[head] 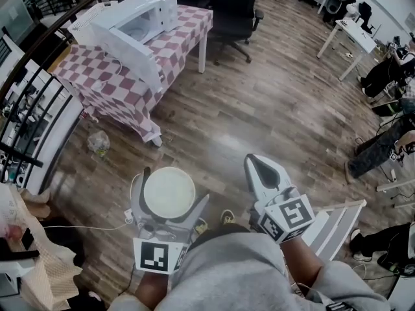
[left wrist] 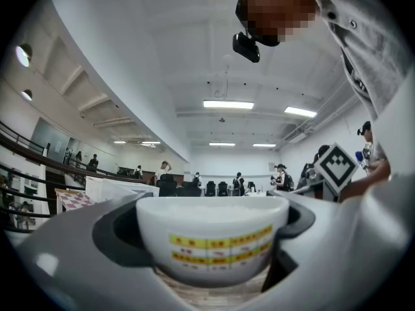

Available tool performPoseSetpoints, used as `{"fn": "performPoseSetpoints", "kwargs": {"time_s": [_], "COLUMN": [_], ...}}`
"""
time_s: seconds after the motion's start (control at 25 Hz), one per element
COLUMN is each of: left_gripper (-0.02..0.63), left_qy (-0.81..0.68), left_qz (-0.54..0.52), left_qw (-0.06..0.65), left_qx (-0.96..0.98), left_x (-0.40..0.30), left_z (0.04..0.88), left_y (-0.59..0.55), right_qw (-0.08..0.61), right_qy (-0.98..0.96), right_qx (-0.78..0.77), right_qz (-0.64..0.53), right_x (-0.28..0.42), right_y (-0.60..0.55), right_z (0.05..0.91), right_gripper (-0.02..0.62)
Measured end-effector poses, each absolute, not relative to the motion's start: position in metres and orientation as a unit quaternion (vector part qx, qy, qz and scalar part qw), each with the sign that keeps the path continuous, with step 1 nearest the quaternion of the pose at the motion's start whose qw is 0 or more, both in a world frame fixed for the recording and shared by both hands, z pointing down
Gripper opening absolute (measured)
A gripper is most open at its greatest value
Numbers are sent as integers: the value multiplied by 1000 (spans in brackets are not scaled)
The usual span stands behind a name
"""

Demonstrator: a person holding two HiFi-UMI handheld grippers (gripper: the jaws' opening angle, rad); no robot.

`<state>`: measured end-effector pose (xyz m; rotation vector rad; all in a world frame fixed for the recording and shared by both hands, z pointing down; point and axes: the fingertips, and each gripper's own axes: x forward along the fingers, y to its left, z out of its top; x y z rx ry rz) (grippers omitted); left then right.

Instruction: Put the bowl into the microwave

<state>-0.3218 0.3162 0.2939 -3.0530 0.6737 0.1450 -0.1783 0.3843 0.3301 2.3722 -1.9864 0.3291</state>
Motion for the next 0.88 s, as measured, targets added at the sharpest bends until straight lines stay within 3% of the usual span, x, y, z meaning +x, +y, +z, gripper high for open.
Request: {"fn": "performPoseSetpoints", "kwargs": {"time_s": [0.48,0.88], "left_gripper": [541,541], "left_qy": [200,193], "left_qz": [49,47], "left_qw": [-3,12], "left_qx": [-978,-980], "left_x": [-334,-302], "left_z": [297,296], "left_y": [304,281], "right_qw": [25,14], "right_qy": [-629,-631], "right_qx": [769,770], "right_qz": [106,96], "right_x": [-189,-158], "right_y": [374,343], "right_z": [337,338], "right_gripper": [-5,-5]}}
